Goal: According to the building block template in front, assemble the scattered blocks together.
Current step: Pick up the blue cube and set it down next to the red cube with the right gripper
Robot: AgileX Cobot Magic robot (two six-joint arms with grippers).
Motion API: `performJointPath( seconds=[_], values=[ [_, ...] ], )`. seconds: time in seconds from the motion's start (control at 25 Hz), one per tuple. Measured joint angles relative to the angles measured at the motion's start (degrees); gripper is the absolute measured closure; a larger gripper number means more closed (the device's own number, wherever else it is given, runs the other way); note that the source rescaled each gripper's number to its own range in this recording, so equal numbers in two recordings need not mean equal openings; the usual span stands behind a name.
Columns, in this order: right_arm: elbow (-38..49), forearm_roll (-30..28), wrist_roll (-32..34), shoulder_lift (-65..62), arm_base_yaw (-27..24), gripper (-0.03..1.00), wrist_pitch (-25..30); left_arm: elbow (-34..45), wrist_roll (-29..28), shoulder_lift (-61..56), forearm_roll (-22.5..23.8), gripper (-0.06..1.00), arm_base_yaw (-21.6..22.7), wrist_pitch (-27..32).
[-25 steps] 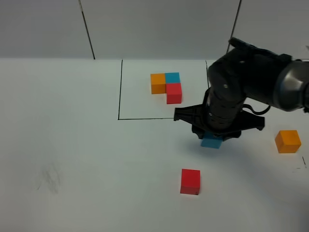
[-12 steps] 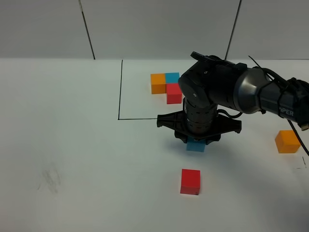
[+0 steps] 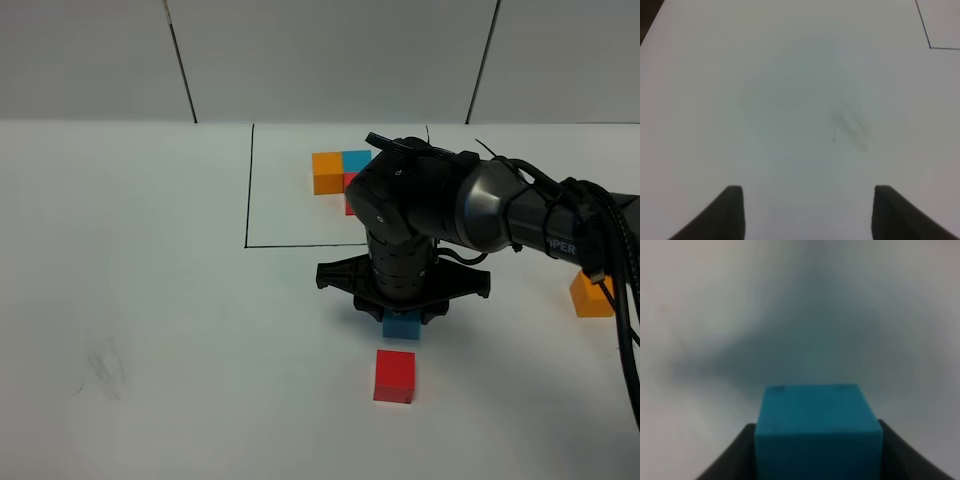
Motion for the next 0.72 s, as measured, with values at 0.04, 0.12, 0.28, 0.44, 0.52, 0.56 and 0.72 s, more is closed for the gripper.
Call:
performJointPath(
  seconds=[0.04,0.12,0.28,0.44,0.52,0.56,0.72],
  values=[
    [0.0,0.0,0.21,0.0,0.26,0.7,0.12,0.0,0.0,0.0,0.0,0.72,0.0,0.0],
    [0.0,0.0,0.7,0.12,0.59,0.7,0.13,0.0,0.0,0.0,0.0,0.72,0.0,0.0],
    [0.0,0.11,1.14,0.66,1.11,0.7,0.24,0.0,0.0,0.0,0.0,0.72,0.0,0.0],
    [0.0,0.31,1.14,0.88,1.11,0.7,0.28,0.0,0.0,0.0,0.0,0.72,0.0,0.0],
    [0.0,0.36,1.14,1.45,1.11,0.7,0.28,0.0,0.0,0.0,0.0,0.72,0.0,0.0],
    [0.0,0.42,1.14,1.81,1.11,0.7,0.28,0.0,0.0,0.0,0.0,0.72,0.0,0.0],
    [0.0,0.98,1.14,2.74,1.15,0.7,0.28,0.0,0.0,0.0,0.0,0.72,0.0,0.0]
  ],
)
